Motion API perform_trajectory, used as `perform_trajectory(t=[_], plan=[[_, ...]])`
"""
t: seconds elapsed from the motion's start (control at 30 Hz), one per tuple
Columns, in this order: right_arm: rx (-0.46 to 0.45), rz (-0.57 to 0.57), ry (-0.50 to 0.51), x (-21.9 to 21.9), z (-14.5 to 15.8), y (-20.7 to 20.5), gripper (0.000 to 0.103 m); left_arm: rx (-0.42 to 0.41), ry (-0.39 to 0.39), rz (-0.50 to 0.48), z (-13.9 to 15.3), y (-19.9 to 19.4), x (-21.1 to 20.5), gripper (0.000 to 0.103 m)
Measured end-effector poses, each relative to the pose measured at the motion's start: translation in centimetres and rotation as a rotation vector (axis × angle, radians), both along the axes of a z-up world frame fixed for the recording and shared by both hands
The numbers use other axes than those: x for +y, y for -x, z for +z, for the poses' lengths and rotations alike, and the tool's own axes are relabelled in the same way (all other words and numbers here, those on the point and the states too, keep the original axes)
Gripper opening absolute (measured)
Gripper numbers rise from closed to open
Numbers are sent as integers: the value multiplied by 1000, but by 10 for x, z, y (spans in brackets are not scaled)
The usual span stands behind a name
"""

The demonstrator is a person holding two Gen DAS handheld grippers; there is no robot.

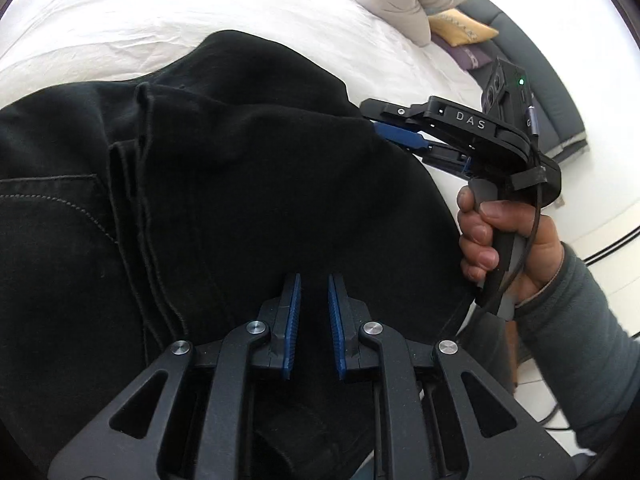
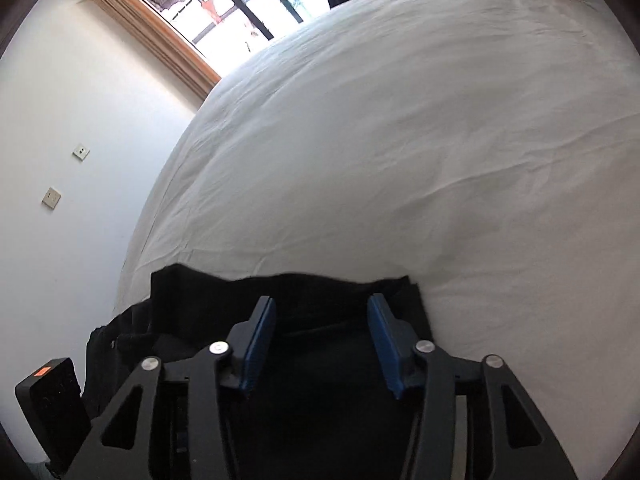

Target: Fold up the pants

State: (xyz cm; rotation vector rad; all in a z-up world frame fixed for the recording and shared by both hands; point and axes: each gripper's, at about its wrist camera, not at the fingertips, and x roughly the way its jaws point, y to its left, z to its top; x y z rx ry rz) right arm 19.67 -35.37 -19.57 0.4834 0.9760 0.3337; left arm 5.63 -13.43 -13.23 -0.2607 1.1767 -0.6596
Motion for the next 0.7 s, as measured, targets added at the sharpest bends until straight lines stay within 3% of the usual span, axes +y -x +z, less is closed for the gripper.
perform_trajectory(t=[0.1, 0.2, 0.27, 0.33, 0.4, 0.47, 0.53, 0.6, 0.7], plan=[[34, -29, 5, -7, 15, -2, 49, -42, -19, 12, 15, 9, 0, 14], [-68, 41, -125, -1, 52, 34, 51, -67, -10, 1, 18, 12, 3, 14], [-75, 136, -152, 17, 55, 42, 71, -39, -42, 7, 4, 13, 2, 14], [-17, 196, -51, 39, 34, 39, 80, -48, -11, 12, -6, 12, 10, 14], [32, 205, 37, 41, 5, 36, 75, -58, -1, 7, -7, 15, 11, 14], [2, 177, 39, 36, 15, 45, 74, -70, -22, 20, 5, 18, 13, 14], [3, 165, -17, 28, 35, 60, 74, -117, -10, 16, 17, 24, 9, 14], [-84, 160, -86, 16, 58, 90, 74, -148, 15, -9, 26, 33, 4, 14], [-76, 130, -168, 5, 54, 121, 76, -104, -53, -21, 4, 36, -2, 14]])
